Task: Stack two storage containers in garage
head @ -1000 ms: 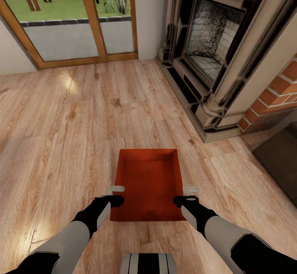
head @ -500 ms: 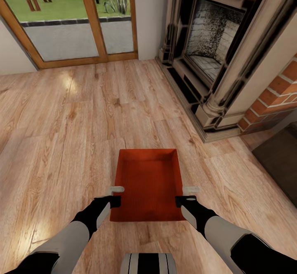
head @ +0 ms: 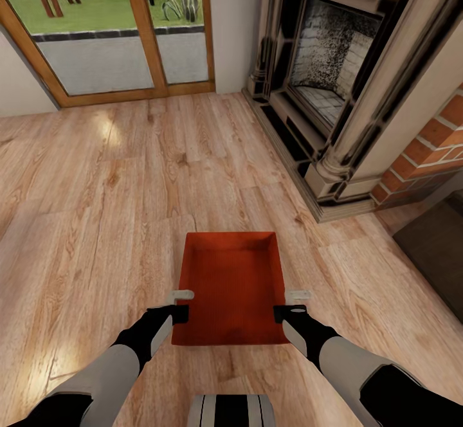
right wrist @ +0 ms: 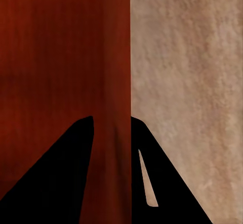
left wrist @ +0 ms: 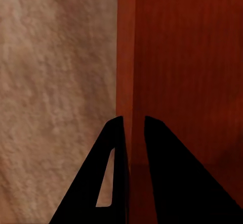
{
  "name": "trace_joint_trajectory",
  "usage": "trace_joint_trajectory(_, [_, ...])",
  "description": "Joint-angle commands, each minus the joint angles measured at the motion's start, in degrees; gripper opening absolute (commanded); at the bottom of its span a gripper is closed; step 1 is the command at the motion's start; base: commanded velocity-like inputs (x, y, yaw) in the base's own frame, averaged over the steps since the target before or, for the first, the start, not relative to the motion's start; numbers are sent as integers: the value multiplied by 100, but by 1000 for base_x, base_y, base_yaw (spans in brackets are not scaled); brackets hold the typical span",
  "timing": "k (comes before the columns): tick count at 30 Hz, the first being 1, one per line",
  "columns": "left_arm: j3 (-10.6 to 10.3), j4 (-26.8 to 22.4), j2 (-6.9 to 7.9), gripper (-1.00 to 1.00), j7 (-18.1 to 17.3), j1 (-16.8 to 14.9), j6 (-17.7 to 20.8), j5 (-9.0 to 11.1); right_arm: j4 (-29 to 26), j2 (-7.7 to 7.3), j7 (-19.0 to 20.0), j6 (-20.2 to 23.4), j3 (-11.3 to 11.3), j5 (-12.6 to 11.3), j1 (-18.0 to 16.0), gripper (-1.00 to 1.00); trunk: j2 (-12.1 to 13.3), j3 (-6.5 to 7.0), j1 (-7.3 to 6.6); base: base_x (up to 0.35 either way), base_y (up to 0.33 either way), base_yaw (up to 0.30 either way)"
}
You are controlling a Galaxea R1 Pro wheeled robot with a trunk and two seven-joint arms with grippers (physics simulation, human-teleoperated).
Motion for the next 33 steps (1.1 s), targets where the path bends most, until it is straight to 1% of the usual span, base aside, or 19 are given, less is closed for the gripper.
trace_joint_trajectory(1, [8, -17, 2, -100, 35, -1, 37, -35, -5, -7, -56, 39, 39, 11, -2, -100, -1, -3, -1, 0, 0, 0])
trace_joint_trajectory(11, [16, -25, -3, -100, 35, -1, 29, -41, -5, -28, -56, 39, 41, 11, -2, -100, -1, -3, -1, 0, 0, 0])
trace_joint_trajectory(33, [17, -25, 2, -100, 35, -1, 37, -32, -6, -25, -56, -1, 40, 36, -2, -100, 881, 392, -484, 0, 0, 0])
